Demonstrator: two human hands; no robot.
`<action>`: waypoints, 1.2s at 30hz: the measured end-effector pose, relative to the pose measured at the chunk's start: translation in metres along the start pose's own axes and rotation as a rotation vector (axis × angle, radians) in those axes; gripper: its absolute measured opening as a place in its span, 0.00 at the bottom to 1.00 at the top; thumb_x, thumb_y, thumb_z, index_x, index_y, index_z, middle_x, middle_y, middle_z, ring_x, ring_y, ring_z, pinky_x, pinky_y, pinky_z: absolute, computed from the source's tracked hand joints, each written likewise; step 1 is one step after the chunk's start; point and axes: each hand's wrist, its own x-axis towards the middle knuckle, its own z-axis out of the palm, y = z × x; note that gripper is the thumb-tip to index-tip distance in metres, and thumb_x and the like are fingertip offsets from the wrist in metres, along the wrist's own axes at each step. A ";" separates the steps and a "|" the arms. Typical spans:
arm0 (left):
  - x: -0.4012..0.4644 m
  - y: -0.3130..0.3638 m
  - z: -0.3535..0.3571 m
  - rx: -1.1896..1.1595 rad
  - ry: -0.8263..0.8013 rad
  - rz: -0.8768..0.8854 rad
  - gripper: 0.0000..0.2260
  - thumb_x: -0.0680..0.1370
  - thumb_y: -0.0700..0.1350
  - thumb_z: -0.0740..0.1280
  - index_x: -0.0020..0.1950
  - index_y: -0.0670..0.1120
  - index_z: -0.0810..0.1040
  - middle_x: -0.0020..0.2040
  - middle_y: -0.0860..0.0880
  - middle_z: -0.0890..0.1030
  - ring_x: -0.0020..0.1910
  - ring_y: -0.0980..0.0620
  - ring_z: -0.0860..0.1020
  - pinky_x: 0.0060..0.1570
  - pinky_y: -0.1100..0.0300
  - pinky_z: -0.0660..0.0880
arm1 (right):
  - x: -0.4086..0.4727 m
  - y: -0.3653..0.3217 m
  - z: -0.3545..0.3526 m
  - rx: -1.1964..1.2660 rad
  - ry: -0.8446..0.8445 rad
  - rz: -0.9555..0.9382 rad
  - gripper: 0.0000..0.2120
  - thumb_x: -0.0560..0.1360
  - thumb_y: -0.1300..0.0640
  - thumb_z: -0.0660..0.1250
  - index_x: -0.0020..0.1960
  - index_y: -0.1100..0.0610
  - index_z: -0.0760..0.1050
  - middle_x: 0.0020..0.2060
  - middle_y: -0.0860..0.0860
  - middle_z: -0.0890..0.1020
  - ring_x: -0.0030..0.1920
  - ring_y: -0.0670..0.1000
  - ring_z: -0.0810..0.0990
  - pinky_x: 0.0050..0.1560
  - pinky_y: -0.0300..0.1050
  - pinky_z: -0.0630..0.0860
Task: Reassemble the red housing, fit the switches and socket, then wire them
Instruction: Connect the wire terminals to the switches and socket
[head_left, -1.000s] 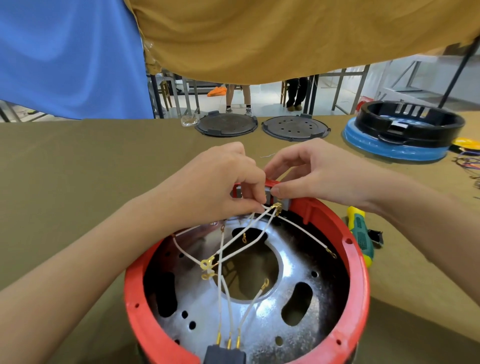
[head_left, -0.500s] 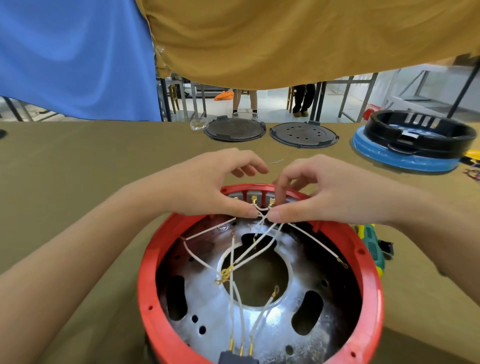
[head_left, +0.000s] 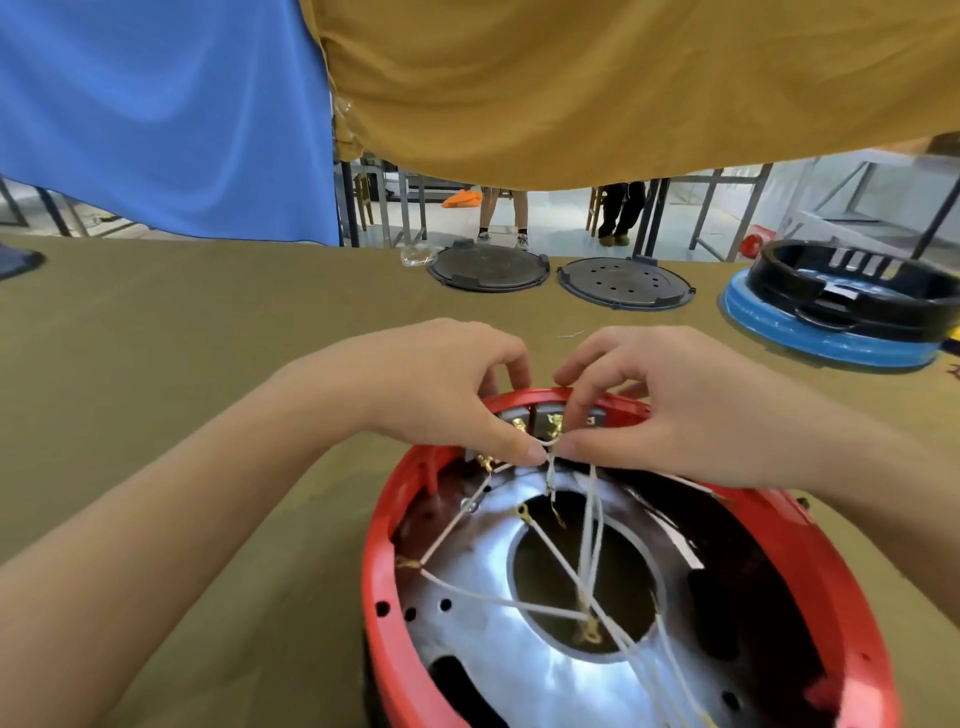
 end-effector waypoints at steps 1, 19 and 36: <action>-0.001 0.000 -0.001 -0.017 -0.029 -0.006 0.24 0.66 0.70 0.71 0.56 0.61 0.75 0.46 0.60 0.82 0.41 0.63 0.80 0.41 0.63 0.76 | 0.000 -0.001 0.002 -0.014 0.004 -0.004 0.07 0.68 0.39 0.71 0.39 0.41 0.82 0.54 0.33 0.76 0.54 0.34 0.74 0.53 0.29 0.69; 0.011 -0.007 0.025 -0.302 0.054 0.121 0.13 0.83 0.54 0.59 0.65 0.54 0.76 0.53 0.52 0.81 0.53 0.52 0.78 0.59 0.47 0.73 | 0.001 0.004 0.007 0.128 -0.035 0.019 0.03 0.70 0.50 0.76 0.38 0.44 0.84 0.55 0.36 0.74 0.56 0.36 0.74 0.57 0.30 0.67; 0.012 -0.010 0.029 -0.374 0.058 0.124 0.10 0.83 0.53 0.59 0.62 0.55 0.76 0.52 0.47 0.80 0.53 0.48 0.78 0.60 0.44 0.72 | 0.000 0.004 0.005 0.173 -0.026 0.024 0.03 0.70 0.51 0.76 0.39 0.44 0.85 0.55 0.33 0.75 0.56 0.36 0.75 0.62 0.44 0.71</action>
